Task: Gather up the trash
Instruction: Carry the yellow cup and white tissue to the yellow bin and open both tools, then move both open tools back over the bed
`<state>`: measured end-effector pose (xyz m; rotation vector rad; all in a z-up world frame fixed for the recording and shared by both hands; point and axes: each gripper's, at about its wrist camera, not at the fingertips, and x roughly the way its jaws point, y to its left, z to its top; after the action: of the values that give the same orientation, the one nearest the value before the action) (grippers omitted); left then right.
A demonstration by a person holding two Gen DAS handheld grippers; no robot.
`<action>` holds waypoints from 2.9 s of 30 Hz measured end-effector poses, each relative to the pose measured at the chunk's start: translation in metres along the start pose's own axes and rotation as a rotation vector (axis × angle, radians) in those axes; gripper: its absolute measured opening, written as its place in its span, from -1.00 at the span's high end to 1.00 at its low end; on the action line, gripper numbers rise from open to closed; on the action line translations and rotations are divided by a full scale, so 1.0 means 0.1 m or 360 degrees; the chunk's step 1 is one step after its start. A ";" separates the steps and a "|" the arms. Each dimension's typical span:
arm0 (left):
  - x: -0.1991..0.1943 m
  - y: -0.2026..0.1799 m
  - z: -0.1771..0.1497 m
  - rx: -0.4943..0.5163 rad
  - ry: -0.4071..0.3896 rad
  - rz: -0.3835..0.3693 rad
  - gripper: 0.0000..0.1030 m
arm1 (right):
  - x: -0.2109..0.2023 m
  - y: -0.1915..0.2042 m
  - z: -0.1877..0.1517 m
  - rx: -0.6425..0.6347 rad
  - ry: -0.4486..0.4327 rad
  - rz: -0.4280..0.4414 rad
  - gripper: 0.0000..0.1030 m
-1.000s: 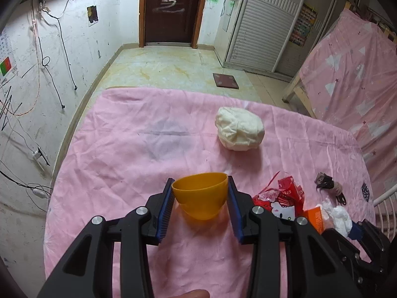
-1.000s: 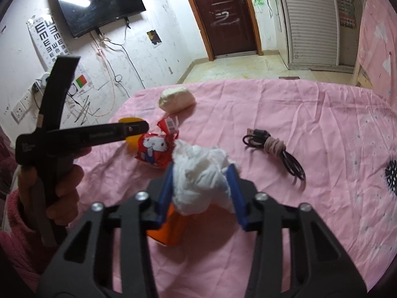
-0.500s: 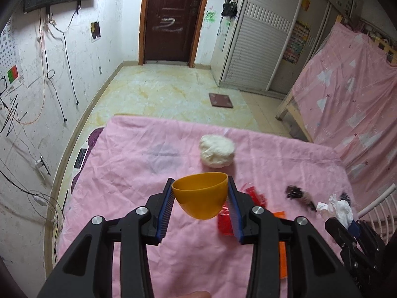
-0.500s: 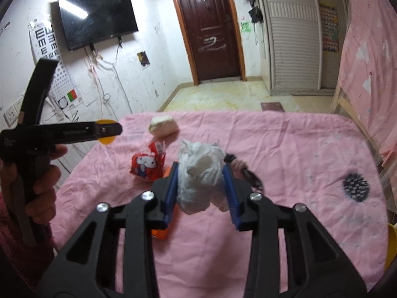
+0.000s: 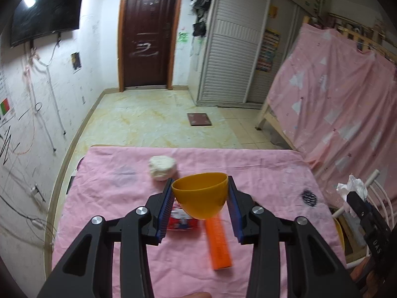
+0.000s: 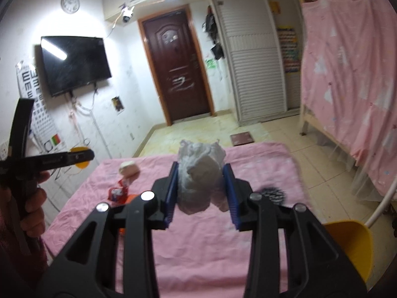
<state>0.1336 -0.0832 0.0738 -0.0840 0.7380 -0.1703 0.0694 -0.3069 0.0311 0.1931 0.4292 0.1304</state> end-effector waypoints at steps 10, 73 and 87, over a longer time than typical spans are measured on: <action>-0.01 -0.69 -0.08 0.0147 0.0012 -0.0096 0.35 | -0.46 -0.68 -0.05 0.0151 -0.0100 -0.0184 0.34; 0.25 -2.97 -0.64 0.0649 0.0280 -0.0620 -0.10 | -0.95 -1.82 -0.33 0.0396 -0.0205 -0.0392 -0.58; 0.28 -1.55 -0.12 0.0333 0.0182 -0.0378 -0.13 | -0.33 -0.88 -0.25 0.0154 -0.0020 -0.0163 -0.58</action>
<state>0.1266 -0.2413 0.0675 0.0382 0.8191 -0.4808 0.0368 -0.3939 0.0035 0.2665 0.4324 0.0076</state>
